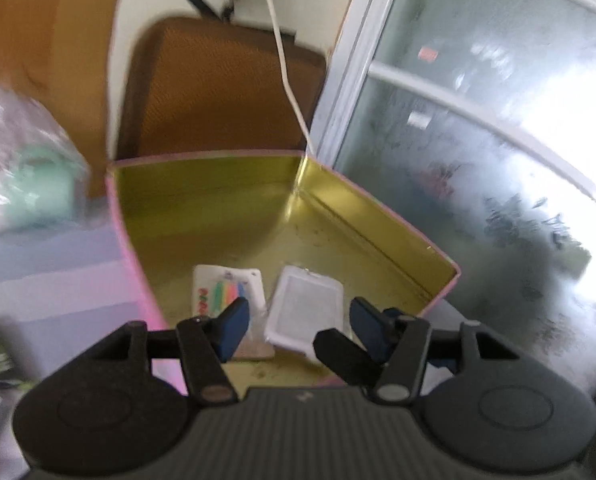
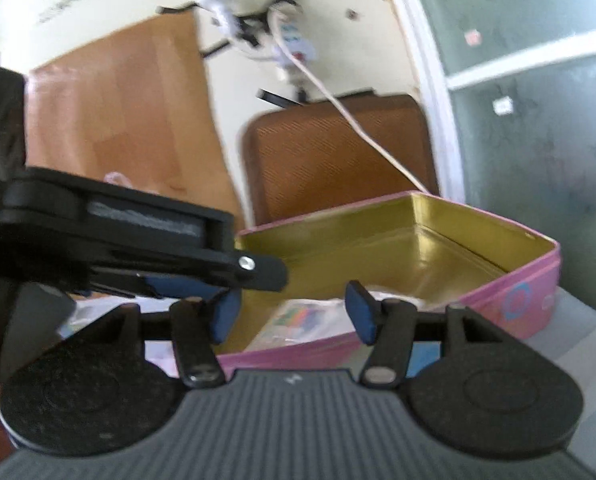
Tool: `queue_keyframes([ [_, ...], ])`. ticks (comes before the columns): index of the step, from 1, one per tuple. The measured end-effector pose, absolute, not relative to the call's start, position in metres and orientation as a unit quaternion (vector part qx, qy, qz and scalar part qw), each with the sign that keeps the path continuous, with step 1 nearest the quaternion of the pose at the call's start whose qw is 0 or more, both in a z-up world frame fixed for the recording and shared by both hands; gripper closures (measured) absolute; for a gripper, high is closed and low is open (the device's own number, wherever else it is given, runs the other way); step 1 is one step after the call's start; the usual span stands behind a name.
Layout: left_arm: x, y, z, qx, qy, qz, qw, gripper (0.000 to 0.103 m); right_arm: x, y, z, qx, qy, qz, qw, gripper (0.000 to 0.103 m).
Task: Organize soft objects
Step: 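Move the left gripper to the pink fuzzy towel and grasp its edge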
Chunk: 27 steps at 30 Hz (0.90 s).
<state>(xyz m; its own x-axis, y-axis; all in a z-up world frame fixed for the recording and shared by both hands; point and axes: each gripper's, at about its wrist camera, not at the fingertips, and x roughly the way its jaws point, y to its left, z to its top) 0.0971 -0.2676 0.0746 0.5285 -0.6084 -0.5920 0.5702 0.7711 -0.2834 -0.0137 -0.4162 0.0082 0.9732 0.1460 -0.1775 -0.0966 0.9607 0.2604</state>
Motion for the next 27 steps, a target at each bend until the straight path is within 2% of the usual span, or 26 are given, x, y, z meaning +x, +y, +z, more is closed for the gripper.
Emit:
queue_keyframes([
  [4,0.064,-0.213,0.091,-0.033,0.314,-0.339,0.886,0.045,-0.026,-0.37,0.013,0.105,0.1,0.145,0.979,0.044],
  [9,0.033,-0.112,0.083,-0.068,0.319,-0.299,0.897,0.045,-0.017,-0.293,0.006,0.077,0.168,0.276,0.943,0.044],
  [10,0.029,-0.092,0.079,-0.074,0.321,-0.281,0.901,0.043,-0.015,-0.275,0.005,0.066,0.18,0.296,0.936,0.044],
  [12,0.024,-0.045,0.073,-0.086,0.318,-0.223,0.917,0.033,-0.013,-0.245,0.006,0.042,0.191,0.318,0.928,0.043],
  [15,0.026,0.023,0.066,-0.125,0.325,-0.124,0.929,0.033,-0.004,-0.204,0.011,0.009,0.201,0.341,0.918,0.036],
  [17,0.025,0.065,0.06,-0.153,0.333,-0.065,0.928,0.033,0.003,-0.183,0.011,-0.003,0.209,0.347,0.914,0.035],
  [24,0.013,0.112,0.044,-0.145,0.352,0.038,0.924,0.033,0.027,-0.137,-0.004,-0.07,0.234,0.34,0.908,0.03],
  [26,0.005,0.111,0.042,-0.131,0.351,0.052,0.926,0.032,0.027,-0.136,-0.01,-0.072,0.242,0.345,0.904,0.049],
  [27,0.002,0.11,0.042,-0.126,0.351,0.058,0.926,0.032,0.027,-0.137,-0.012,-0.075,0.241,0.345,0.904,0.073],
])
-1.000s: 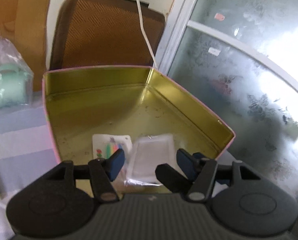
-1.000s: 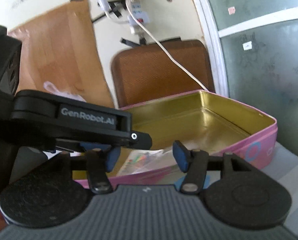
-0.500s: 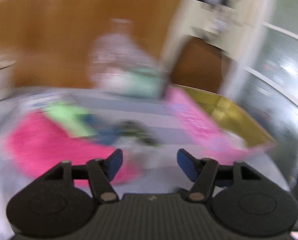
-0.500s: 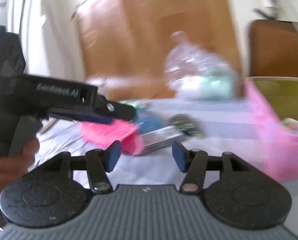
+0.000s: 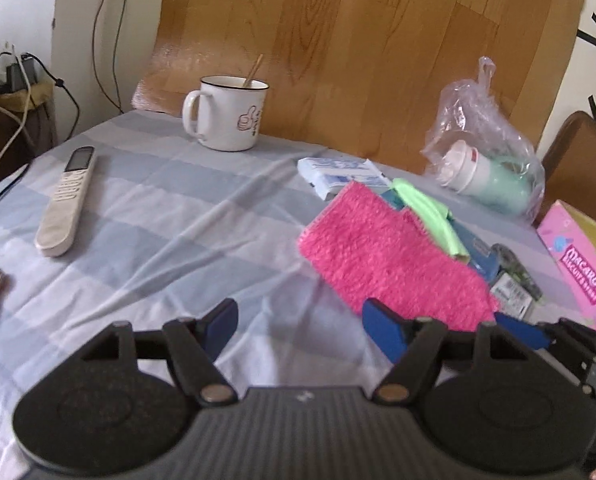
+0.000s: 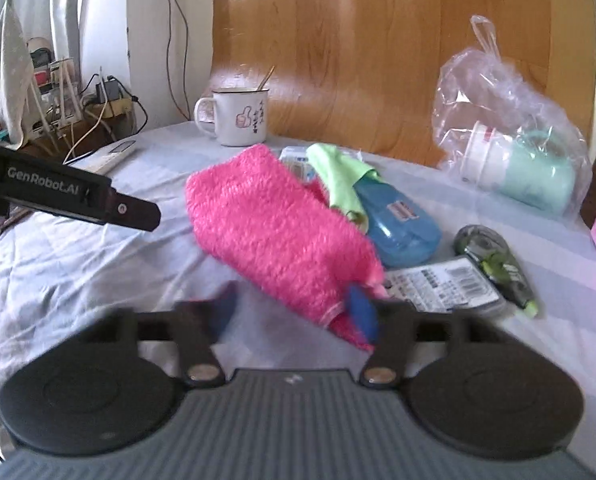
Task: Organize soft objects
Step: 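Move the left gripper to the pink fuzzy towel and grasp its edge, then lift the pink towel with the left gripper, lower it into the tin, release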
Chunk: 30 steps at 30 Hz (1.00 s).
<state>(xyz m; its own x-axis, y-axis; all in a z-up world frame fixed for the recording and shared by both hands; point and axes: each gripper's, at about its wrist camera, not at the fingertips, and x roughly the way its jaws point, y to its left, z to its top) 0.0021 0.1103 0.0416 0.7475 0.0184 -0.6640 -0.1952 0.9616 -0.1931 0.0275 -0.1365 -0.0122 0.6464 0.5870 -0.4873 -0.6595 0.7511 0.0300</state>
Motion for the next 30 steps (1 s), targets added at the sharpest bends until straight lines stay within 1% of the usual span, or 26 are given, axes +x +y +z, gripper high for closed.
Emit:
queue_keyframes([
  [1,-0.001,0.106,0.041,-0.122,0.35,0.062,0.927,0.032,0.024,-0.138,-0.012,-0.079,0.237,0.344,0.905,0.087],
  [3,-0.006,0.105,0.041,-0.116,0.351,0.068,0.927,0.031,0.014,-0.145,-0.008,-0.068,0.232,0.359,0.901,0.089],
  [7,-0.013,0.102,0.039,-0.098,0.351,0.076,0.928,0.03,-0.021,-0.159,-0.003,-0.063,0.225,0.407,0.883,0.09],
  [12,-0.016,0.095,0.038,-0.082,0.349,0.072,0.931,0.028,-0.058,-0.19,-0.012,-0.044,0.251,0.439,0.862,0.09],
  [16,-0.019,0.084,0.036,-0.069,0.353,0.058,0.931,0.028,-0.073,-0.231,-0.018,-0.01,0.261,0.413,0.872,0.09],
  [20,-0.025,0.067,0.037,-0.068,0.366,0.007,0.928,0.022,-0.078,-0.27,-0.026,0.014,0.272,0.344,0.898,0.09],
  [23,-0.03,0.048,0.038,-0.073,0.373,-0.049,0.924,0.021,-0.083,-0.294,-0.03,0.042,0.269,0.306,0.912,0.086],
  [24,-0.032,0.041,0.039,-0.071,0.374,-0.063,0.922,0.02,-0.085,-0.3,-0.03,0.051,0.268,0.304,0.913,0.082],
  [26,-0.036,0.023,0.043,-0.055,0.375,-0.081,0.922,0.017,-0.087,-0.304,-0.028,0.068,0.258,0.315,0.911,0.067],
  [27,-0.038,0.018,0.045,-0.045,0.372,-0.086,0.923,0.016,-0.087,-0.302,-0.027,0.07,0.252,0.322,0.91,0.054],
  [28,-0.04,0.014,0.047,-0.034,0.37,-0.088,0.924,0.015,-0.086,-0.297,-0.025,0.067,0.246,0.333,0.908,0.047],
  [30,-0.047,0.01,0.052,-0.015,0.365,-0.085,0.927,0.014,-0.085,-0.285,-0.022,0.055,0.237,0.354,0.903,0.04],
])
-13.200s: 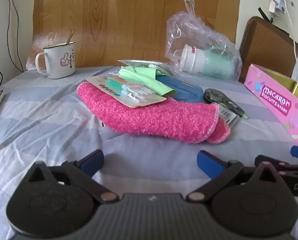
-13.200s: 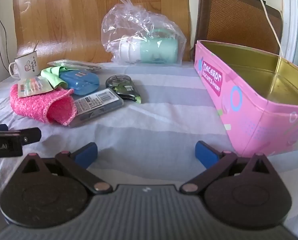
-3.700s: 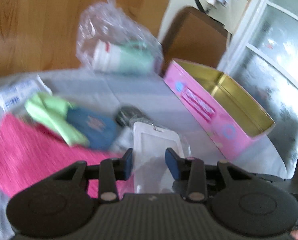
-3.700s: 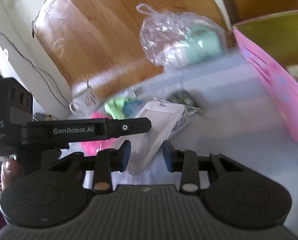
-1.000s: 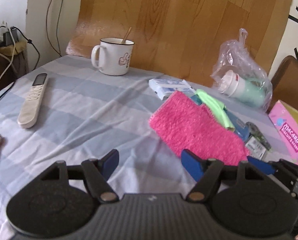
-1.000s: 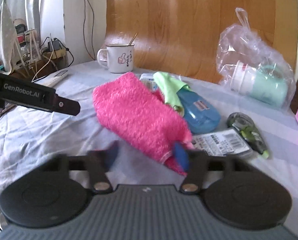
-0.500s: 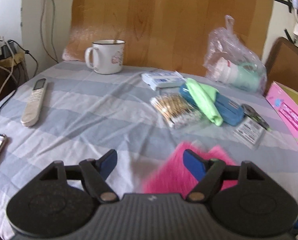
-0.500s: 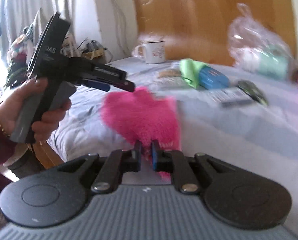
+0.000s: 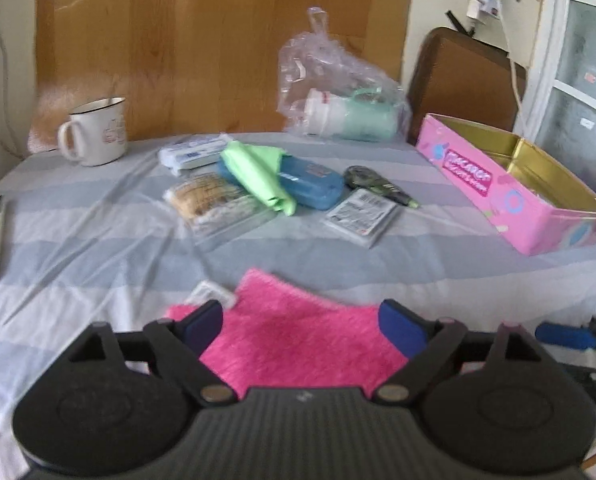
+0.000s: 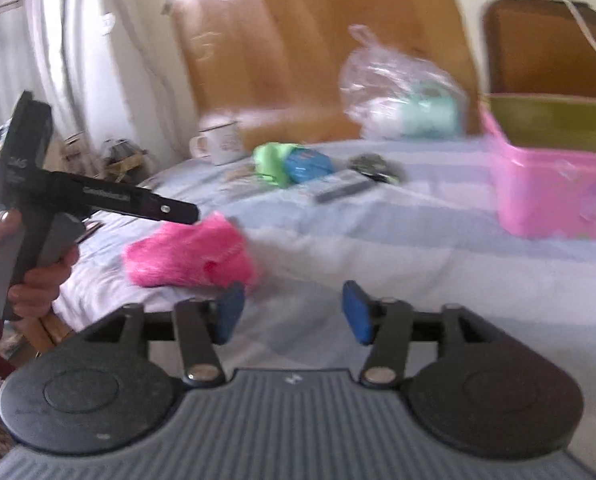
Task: Organize soft objects
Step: 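Lift the pink towel with the left gripper, lower it into the tin, release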
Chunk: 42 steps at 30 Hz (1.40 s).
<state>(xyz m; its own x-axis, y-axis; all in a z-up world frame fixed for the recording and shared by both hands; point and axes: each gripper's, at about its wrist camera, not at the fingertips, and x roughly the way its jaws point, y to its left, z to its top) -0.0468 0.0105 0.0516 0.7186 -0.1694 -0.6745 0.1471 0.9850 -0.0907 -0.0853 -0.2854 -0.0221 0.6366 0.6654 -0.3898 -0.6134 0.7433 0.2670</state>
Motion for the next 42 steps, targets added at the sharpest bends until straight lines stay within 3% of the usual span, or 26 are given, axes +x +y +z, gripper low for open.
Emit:
queue_keyframes([
  [4,-0.059,0.031,0.052,-0.027,0.375,-0.055,0.925,0.009,-0.077,-0.25,-0.021,0.026,0.238,0.395,0.887,0.025],
  [8,-0.072,0.063,0.043,-0.077,0.393,-0.034,0.916,0.004,-0.069,-0.214,-0.019,-0.016,0.235,0.421,0.876,0.022],
  [10,-0.074,0.073,0.038,-0.107,0.402,-0.041,0.908,0.005,-0.061,-0.196,-0.019,-0.028,0.236,0.426,0.873,0.018],
  [12,-0.072,0.076,0.032,-0.129,0.41,-0.048,0.902,0.012,-0.054,-0.182,-0.021,-0.034,0.244,0.427,0.87,0.019],
  [14,-0.067,0.072,0.024,-0.134,0.417,-0.048,0.898,0.022,-0.048,-0.175,-0.028,-0.031,0.265,0.43,0.862,0.025],
  [15,-0.067,0.065,0.024,-0.117,0.409,-0.043,0.904,0.034,-0.05,-0.178,-0.031,-0.029,0.258,0.43,0.865,0.032],
  [16,-0.065,0.056,0.023,-0.095,0.407,-0.043,0.908,0.04,-0.053,-0.18,-0.032,-0.031,0.252,0.432,0.866,0.047],
  [17,-0.065,0.05,0.023,-0.081,0.405,-0.045,0.91,0.049,-0.056,-0.183,-0.033,-0.032,0.248,0.429,0.868,0.053],
  [19,-0.063,0.033,0.026,-0.067,0.407,-0.071,0.908,0.056,-0.061,-0.196,-0.033,-0.016,0.249,0.42,0.873,0.068],
  [24,-0.047,-0.016,0.027,-0.051,0.42,-0.147,0.894,0.074,-0.077,-0.242,-0.035,-0.001,0.237,0.352,0.906,0.07],
  [33,-0.027,-0.142,0.022,0.02,0.431,-0.288,0.855,0.075,-0.099,-0.335,-0.05,0.056,0.242,0.219,0.944,0.071],
  [35,-0.026,-0.169,0.019,0.043,0.436,-0.312,0.843,0.079,-0.106,-0.351,-0.052,0.067,0.235,0.198,0.949,0.071],
  [42,-0.023,-0.239,0.064,0.094,0.391,-0.386,0.831,0.08,-0.105,-0.395,-0.004,0.046,0.119,0.148,0.981,0.071],
])
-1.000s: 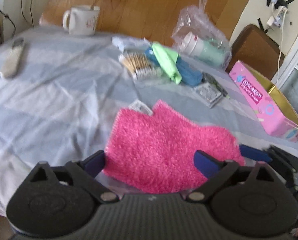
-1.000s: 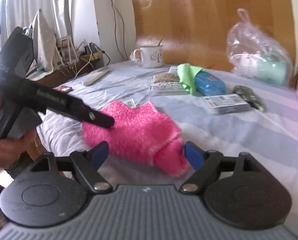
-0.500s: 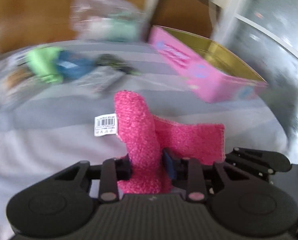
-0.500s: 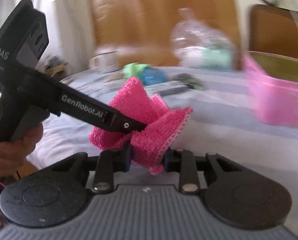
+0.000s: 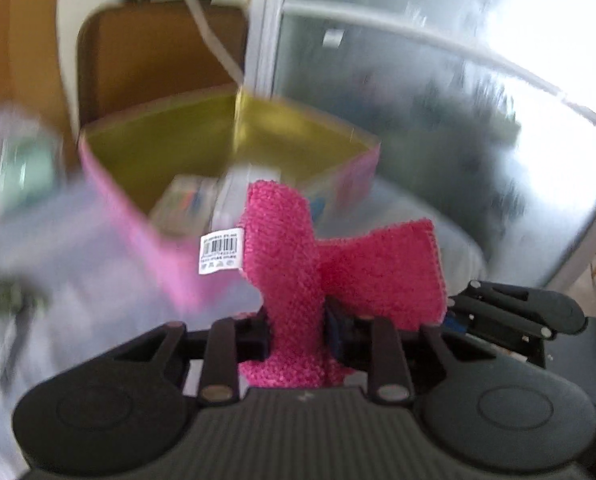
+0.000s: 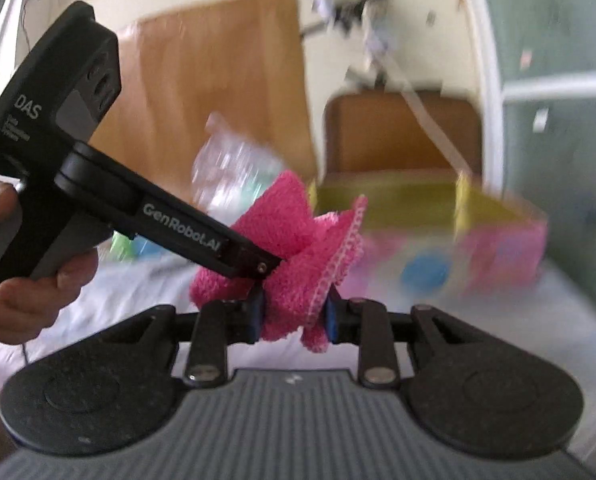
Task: Organize soft objects
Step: 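Lift the pink towel with the left gripper, lower it into the tin, release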
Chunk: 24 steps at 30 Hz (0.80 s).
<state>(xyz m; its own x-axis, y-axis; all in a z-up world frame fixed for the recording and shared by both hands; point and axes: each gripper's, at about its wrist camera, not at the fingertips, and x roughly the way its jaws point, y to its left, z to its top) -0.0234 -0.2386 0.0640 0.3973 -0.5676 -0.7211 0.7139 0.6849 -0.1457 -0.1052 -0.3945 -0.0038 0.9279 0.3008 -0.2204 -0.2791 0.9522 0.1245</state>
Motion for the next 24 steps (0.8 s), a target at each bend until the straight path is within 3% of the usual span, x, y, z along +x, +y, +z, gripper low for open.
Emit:
queue_keyframes([
  [5,0.002,-0.271,0.118,0.099,0.327,-0.391,0.855,0.08,-0.059,-0.411,0.028,0.014,0.061,0.126,0.99,0.071],
  [10,0.053,-0.304,0.142,0.1,0.316,-0.365,0.87,0.08,0.004,-0.439,0.045,0.03,0.076,0.133,0.988,0.071],
  [24,0.162,-0.365,0.099,0.113,0.346,-0.263,0.894,0.077,0.106,-0.477,0.026,0.075,0.179,0.152,0.969,0.071],
])
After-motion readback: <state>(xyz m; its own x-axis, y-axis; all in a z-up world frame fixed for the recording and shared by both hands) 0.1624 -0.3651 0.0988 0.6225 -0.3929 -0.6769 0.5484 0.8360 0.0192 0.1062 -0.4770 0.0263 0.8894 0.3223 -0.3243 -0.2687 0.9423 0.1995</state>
